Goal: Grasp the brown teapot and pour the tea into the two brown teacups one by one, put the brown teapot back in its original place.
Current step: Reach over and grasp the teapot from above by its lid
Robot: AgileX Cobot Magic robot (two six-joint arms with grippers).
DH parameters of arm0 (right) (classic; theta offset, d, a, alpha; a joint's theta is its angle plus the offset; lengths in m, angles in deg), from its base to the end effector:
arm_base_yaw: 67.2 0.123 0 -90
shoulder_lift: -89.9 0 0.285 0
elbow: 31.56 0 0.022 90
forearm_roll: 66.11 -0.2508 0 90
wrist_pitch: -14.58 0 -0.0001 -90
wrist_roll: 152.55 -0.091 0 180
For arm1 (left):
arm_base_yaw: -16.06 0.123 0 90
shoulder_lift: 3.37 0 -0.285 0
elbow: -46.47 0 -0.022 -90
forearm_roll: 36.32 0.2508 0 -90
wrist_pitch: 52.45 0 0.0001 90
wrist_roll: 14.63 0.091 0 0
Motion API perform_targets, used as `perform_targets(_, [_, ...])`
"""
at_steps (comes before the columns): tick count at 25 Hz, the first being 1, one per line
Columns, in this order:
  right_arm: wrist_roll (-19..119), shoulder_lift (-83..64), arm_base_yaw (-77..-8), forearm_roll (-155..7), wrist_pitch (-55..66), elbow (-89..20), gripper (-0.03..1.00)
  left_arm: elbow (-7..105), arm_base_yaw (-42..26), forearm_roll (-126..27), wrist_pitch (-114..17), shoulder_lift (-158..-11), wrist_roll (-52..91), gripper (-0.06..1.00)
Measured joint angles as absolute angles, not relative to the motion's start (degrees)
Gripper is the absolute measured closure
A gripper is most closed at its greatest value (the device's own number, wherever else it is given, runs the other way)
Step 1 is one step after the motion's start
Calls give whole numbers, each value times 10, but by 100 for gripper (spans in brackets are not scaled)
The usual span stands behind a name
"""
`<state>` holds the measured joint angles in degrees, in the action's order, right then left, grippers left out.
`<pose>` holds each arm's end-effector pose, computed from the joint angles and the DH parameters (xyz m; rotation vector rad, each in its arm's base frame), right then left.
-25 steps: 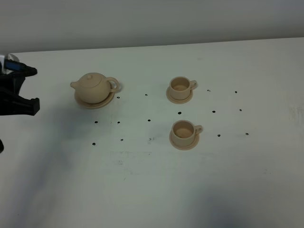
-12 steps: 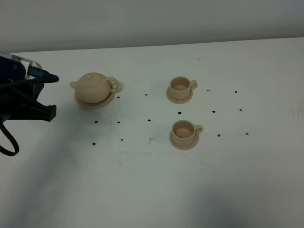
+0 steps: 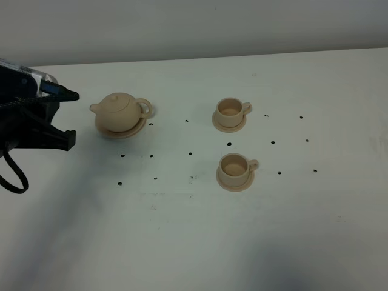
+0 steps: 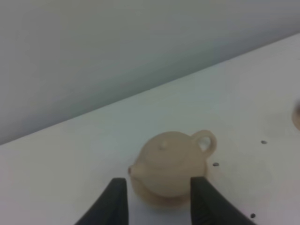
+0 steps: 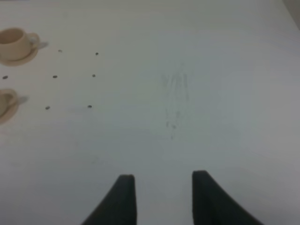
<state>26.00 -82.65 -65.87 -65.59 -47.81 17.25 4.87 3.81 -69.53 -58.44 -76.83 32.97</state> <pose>-0.0064 -0.0009 0.2738 0.0028 2.0709 0.0189 0.2363 -0.0460 0.2787 0.4074 1.8772 0.0817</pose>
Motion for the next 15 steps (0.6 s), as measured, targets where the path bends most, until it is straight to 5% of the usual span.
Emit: perform_targets(15, [260,-827,-659,-657,-478,173,65,88,-20,-749,-630,-841,393,64])
